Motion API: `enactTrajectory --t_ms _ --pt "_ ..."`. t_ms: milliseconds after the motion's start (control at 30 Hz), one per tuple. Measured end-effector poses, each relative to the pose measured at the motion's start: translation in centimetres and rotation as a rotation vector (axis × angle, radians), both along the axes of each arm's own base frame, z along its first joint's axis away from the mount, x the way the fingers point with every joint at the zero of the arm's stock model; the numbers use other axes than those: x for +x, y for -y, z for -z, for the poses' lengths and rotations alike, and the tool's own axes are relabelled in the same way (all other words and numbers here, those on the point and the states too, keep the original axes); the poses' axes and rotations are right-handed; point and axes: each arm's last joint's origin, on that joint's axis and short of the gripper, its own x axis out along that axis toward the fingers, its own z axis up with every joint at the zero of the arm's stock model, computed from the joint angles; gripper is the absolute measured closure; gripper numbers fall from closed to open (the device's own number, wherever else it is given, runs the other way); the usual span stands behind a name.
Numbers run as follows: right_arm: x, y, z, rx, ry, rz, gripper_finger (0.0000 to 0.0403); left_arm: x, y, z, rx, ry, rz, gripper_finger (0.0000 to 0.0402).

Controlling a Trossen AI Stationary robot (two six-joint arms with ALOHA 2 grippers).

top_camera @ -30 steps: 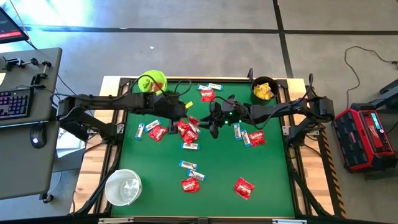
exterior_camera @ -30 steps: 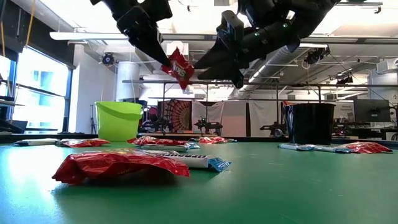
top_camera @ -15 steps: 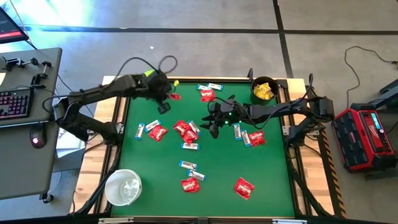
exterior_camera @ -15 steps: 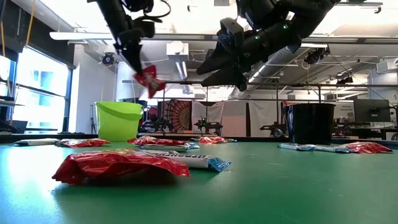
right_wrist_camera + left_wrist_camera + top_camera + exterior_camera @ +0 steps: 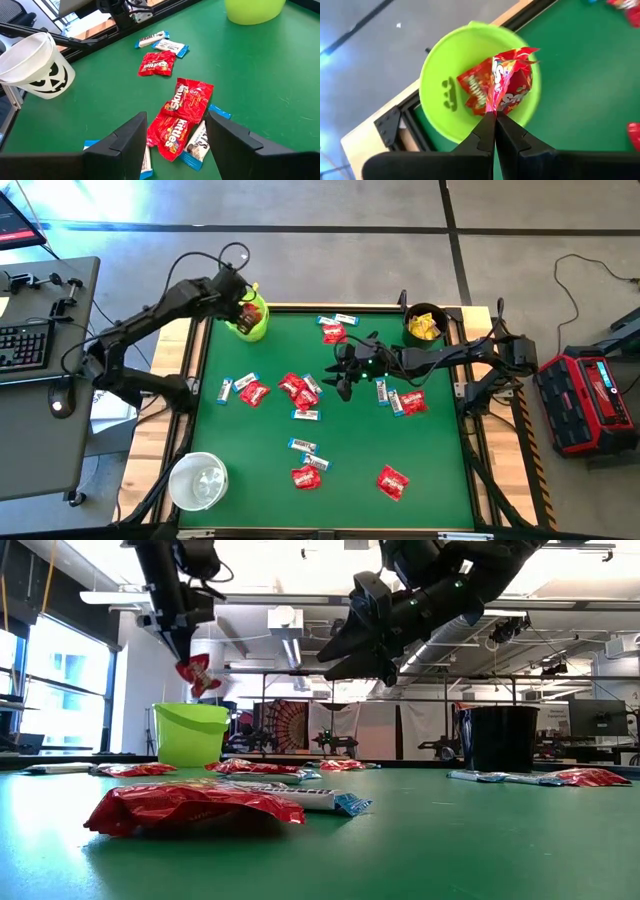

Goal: Sort candy by brand, put in halloween buckets
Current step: Put the red candy into the green bucket

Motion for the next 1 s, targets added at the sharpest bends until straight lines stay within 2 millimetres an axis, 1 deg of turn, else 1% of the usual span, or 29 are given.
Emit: enactTrajectory --t_ms 200,367,467,600,700,800,900,1000 --pt "0.0 0.0 0.0 0.000 -0.003 0.001 0.0213 -0.2 -2.3 1.7 -0.061 -0.059 -0.043 0.0401" --pt "0.0 0.0 0.0 0.000 -0.004 0.001 0.0213 0.0 -3.9 3.2 -0.099 -0.091 -0.017 0.0399" --pt "0.0 0.0 0.0 0.002 -0.005 0.003 0.0213 0.1 -4.5 3.9 -0.121 -0.110 -0.003 0.0390" --pt "-0.1 0.1 0.1 -0.003 -0.013 0.025 0.0213 0.2 -5.0 4.6 -0.167 -0.097 0.000 0.0366" --pt "-0.1 0.1 0.1 0.001 -0.018 0.046 0.0213 0.3 -5.1 4.6 -0.169 -0.080 0.004 0.0342" --pt "-0.1 0.2 0.1 0.027 -0.016 0.069 0.0213 0.4 -5.0 4.3 -0.154 -0.040 0.004 0.0316" --pt "-0.2 0.6 0.2 0.032 -0.022 0.082 0.0213 0.4 -4.8 3.3 -0.116 0.037 0.002 0.0292" --pt "-0.5 1.9 0.3 0.091 -0.031 0.154 0.0213 0.6 -4.4 2.1 -0.056 0.116 0.006 0.0275"
